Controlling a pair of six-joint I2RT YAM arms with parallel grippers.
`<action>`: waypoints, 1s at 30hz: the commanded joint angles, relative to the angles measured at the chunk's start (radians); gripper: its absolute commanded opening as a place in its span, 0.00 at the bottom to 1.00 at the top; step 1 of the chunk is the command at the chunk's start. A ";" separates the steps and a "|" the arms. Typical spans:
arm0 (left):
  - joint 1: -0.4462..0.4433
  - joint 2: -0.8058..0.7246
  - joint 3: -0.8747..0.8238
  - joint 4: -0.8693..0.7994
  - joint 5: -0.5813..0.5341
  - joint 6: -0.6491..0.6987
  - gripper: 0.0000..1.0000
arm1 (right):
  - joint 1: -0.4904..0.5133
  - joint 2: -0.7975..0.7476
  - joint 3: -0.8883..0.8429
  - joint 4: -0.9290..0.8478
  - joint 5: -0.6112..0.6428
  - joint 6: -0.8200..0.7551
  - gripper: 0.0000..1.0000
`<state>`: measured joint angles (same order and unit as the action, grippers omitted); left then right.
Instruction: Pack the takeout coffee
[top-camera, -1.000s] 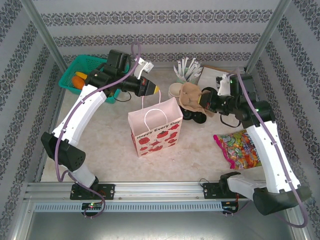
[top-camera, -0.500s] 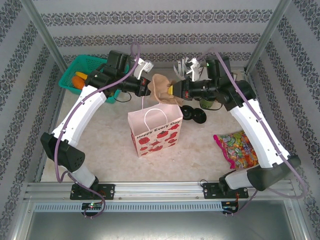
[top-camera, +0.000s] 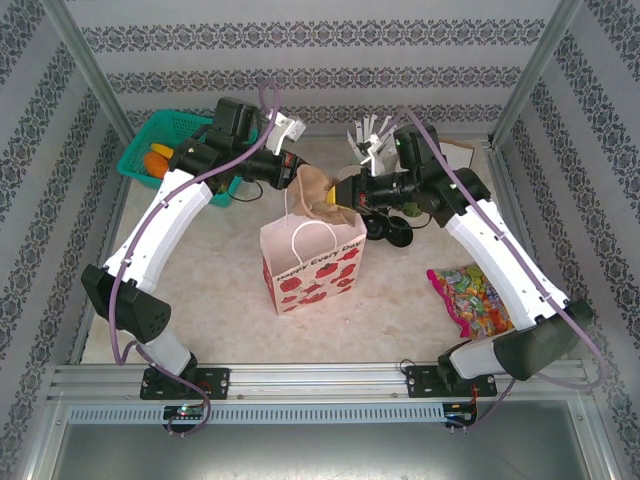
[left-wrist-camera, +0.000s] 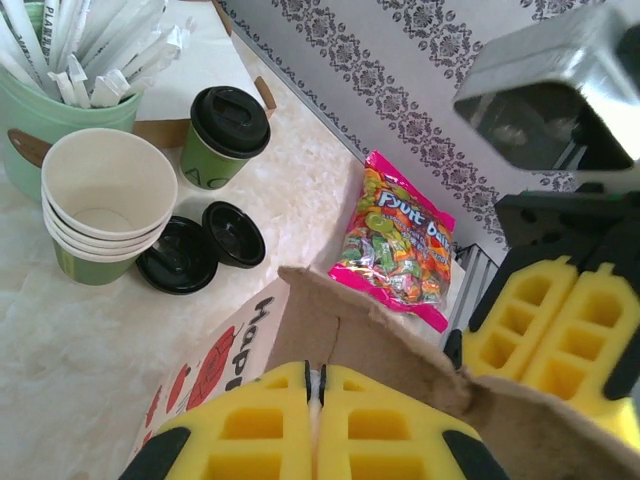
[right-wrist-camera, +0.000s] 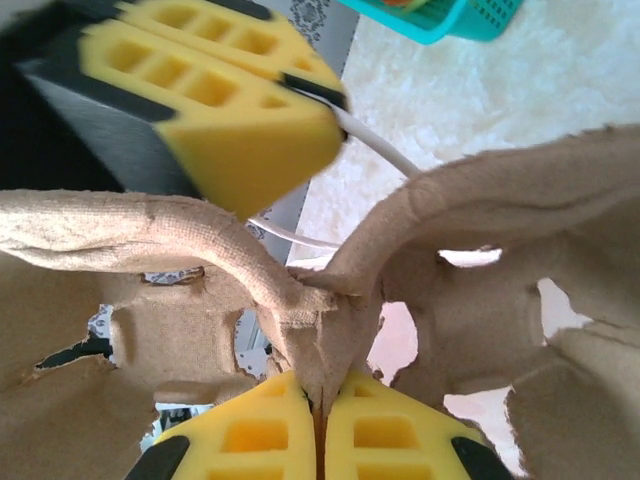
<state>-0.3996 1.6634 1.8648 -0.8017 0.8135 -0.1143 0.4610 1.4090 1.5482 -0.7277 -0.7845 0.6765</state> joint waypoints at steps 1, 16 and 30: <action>-0.009 0.013 0.036 -0.013 -0.007 -0.013 0.00 | 0.005 -0.014 -0.021 0.005 0.002 0.014 0.00; 0.001 0.038 0.067 -0.033 -0.043 -0.006 0.00 | 0.080 0.054 0.017 -0.213 0.283 -0.160 0.00; 0.008 0.033 0.046 0.021 -0.049 -0.066 0.00 | 0.183 0.173 0.104 -0.383 0.581 -0.266 0.00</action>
<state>-0.3973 1.6947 1.9007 -0.8059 0.7746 -0.1574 0.6250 1.5497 1.6127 -1.0355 -0.3004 0.4553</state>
